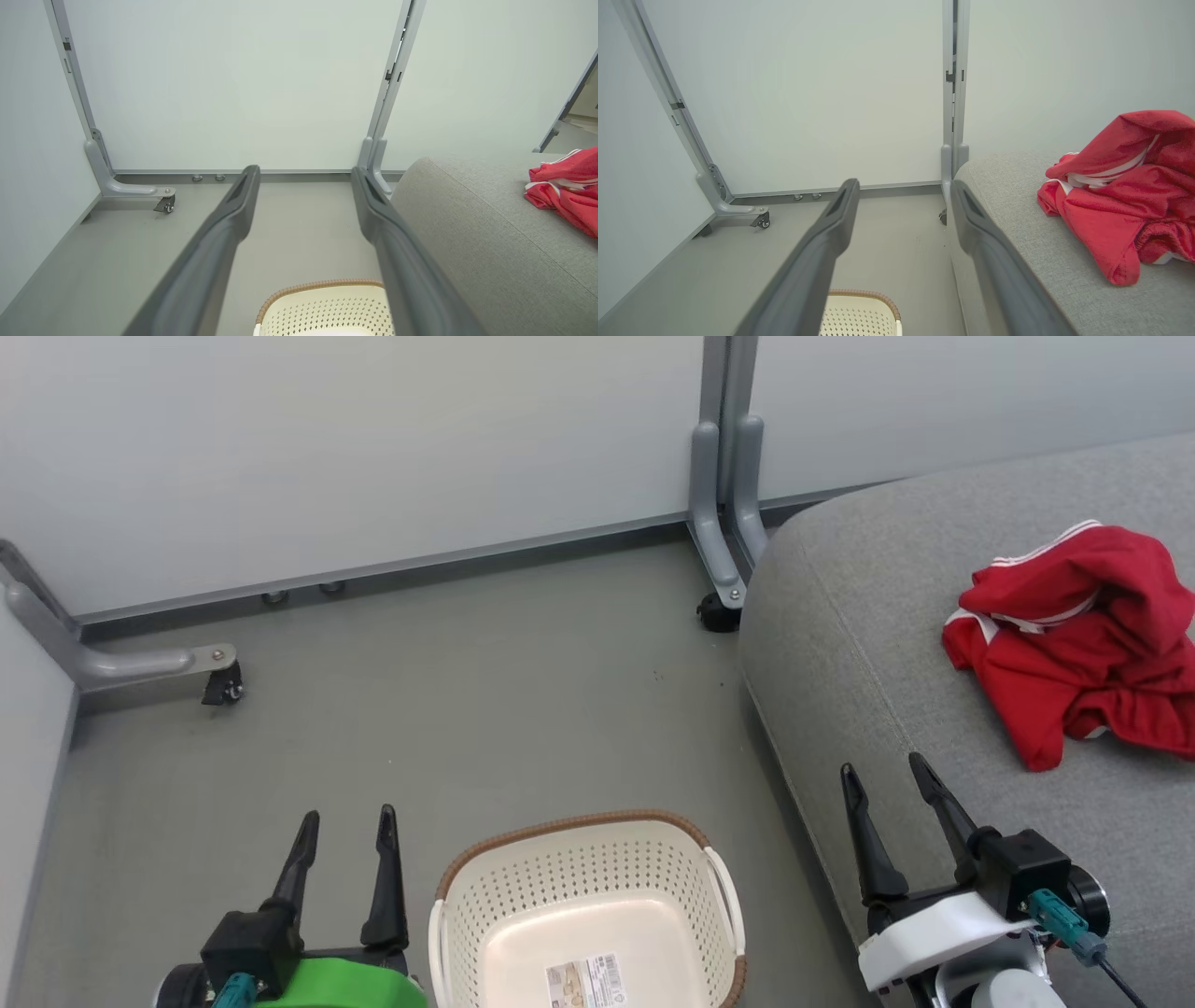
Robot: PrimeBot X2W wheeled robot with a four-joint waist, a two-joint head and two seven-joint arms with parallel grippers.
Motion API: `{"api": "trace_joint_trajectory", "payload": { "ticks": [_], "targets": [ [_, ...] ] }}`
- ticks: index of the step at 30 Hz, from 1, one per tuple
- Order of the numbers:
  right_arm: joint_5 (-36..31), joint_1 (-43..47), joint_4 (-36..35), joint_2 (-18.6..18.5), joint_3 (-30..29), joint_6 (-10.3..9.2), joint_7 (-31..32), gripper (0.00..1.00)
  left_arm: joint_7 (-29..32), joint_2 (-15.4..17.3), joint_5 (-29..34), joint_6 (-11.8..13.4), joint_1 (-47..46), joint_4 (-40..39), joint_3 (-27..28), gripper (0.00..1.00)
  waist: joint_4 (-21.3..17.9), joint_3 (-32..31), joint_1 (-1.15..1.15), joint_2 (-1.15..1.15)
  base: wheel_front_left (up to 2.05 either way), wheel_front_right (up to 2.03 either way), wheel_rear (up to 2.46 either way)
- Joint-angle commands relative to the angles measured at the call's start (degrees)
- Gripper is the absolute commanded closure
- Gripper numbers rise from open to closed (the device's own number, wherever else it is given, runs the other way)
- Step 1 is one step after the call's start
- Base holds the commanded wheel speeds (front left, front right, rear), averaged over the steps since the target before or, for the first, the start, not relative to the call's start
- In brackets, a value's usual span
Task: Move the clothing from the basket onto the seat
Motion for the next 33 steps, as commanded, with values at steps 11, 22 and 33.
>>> {"api": "trace_joint_trajectory", "payload": {
  "ticks": [11, 22, 33],
  "targets": [
    [1.29, 10.32, -5.2, -0.15, 1.07, -0.02, -0.19, 0.0, -0.08, -3.85, 10.14, -7.27, 10.29, -4.89, 11.06, 0.0, 3.42, -5.4, 0.01, 0.0, 0.0, 0.0, 0.0],
    [2.09, 10.71, -4.8, -0.15, -0.07, -0.02, -0.19, 0.0, -0.08, -4.85, 14.12, -10.51, 11.83, -3.11, 13.03, 0.0, 2.69, -5.56, 0.01, 0.0, 0.0, 0.0, 0.0],
    [2.64, 10.79, -4.92, -0.14, -0.66, -0.02, -0.19, 0.0, -0.08, -4.98, 14.39, -10.45, 11.55, -2.87, 12.31, 0.0, 2.85, -5.66, 0.01, 0.0, 0.0, 0.0, 0.0]
  ]
}}
